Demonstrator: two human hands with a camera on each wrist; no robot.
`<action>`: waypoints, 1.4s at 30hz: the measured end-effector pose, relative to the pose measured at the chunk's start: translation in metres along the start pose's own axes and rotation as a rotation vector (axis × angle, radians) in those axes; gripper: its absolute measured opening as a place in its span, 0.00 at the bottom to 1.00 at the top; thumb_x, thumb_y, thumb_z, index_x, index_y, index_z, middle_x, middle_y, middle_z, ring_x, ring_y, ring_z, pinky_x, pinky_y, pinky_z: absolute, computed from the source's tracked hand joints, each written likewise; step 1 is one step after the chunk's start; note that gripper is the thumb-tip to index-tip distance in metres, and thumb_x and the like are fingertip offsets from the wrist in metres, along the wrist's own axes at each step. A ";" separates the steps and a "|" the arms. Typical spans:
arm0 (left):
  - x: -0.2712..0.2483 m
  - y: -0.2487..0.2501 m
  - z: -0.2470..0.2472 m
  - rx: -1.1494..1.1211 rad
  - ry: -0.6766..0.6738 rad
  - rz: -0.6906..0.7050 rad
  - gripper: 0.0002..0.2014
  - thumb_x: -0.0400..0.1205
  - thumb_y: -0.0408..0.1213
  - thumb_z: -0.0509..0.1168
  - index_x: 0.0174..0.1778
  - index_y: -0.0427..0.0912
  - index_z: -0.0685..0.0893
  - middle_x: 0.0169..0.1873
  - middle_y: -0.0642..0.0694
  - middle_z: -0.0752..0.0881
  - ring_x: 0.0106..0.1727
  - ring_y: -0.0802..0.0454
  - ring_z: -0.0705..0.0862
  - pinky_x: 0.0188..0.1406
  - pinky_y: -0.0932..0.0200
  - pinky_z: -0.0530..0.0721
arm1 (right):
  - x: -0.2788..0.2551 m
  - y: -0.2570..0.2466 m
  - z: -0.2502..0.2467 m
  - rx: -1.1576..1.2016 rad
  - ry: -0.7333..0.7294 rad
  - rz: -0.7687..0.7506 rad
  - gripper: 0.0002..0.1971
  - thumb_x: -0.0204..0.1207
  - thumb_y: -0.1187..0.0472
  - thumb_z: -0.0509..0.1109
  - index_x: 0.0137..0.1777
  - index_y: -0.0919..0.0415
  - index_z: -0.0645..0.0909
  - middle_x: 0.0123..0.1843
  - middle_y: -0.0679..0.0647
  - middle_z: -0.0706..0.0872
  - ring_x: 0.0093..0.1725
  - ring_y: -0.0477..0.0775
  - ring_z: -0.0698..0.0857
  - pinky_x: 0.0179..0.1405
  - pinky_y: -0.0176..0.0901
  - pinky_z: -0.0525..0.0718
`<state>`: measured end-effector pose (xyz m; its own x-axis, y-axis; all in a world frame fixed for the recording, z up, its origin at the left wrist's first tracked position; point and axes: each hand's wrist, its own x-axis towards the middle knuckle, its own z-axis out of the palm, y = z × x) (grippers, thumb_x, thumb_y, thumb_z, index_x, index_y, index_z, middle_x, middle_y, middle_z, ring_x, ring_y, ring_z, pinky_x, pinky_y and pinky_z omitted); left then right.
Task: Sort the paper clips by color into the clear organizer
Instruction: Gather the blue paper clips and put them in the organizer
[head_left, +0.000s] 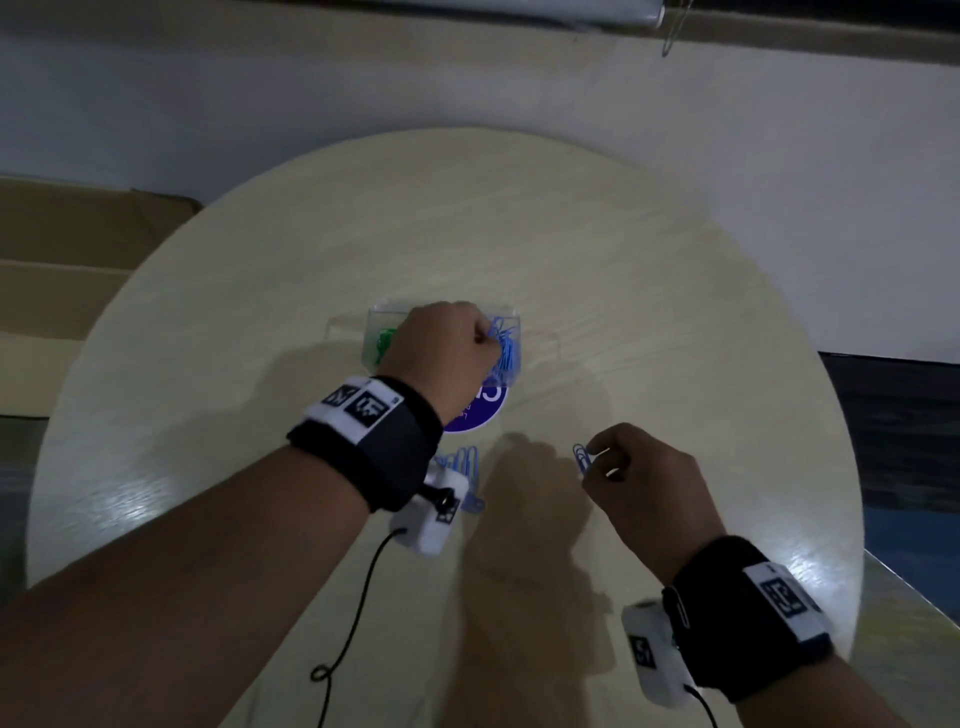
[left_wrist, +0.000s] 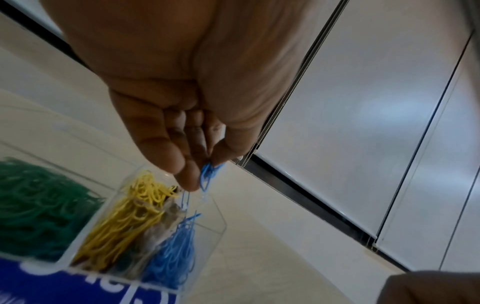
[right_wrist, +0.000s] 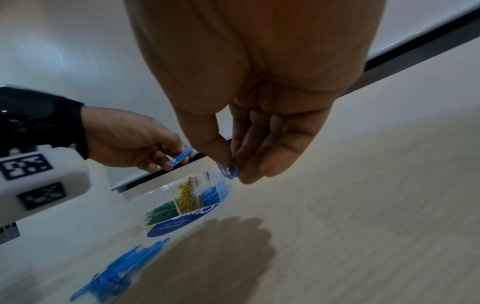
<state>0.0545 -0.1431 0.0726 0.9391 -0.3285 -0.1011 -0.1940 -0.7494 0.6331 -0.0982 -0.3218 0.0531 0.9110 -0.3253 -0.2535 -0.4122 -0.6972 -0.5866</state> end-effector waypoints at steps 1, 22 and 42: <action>0.008 0.002 0.002 0.016 0.011 0.008 0.09 0.79 0.40 0.65 0.43 0.42 0.90 0.35 0.43 0.90 0.38 0.44 0.88 0.44 0.49 0.86 | 0.003 0.000 -0.001 0.002 0.001 -0.007 0.08 0.66 0.60 0.73 0.42 0.47 0.81 0.30 0.40 0.85 0.31 0.39 0.84 0.28 0.34 0.75; -0.092 -0.085 0.004 0.412 -0.315 0.442 0.24 0.72 0.26 0.68 0.63 0.50 0.85 0.62 0.44 0.83 0.53 0.40 0.81 0.42 0.48 0.85 | 0.066 -0.038 0.027 0.057 0.026 -0.070 0.05 0.72 0.52 0.74 0.45 0.50 0.84 0.44 0.48 0.87 0.41 0.48 0.84 0.36 0.37 0.74; -0.138 -0.119 -0.003 0.483 -0.218 0.277 0.05 0.74 0.36 0.73 0.43 0.46 0.85 0.41 0.48 0.81 0.40 0.45 0.80 0.28 0.48 0.82 | -0.006 -0.054 0.098 -0.312 -0.210 -0.458 0.07 0.64 0.64 0.75 0.44 0.59 0.87 0.40 0.58 0.82 0.40 0.64 0.83 0.41 0.49 0.82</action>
<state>-0.0512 -0.0074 0.0135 0.7652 -0.6209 -0.1702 -0.5781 -0.7790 0.2428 -0.0802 -0.2190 0.0110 0.9674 0.1637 -0.1932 0.0675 -0.9020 -0.4263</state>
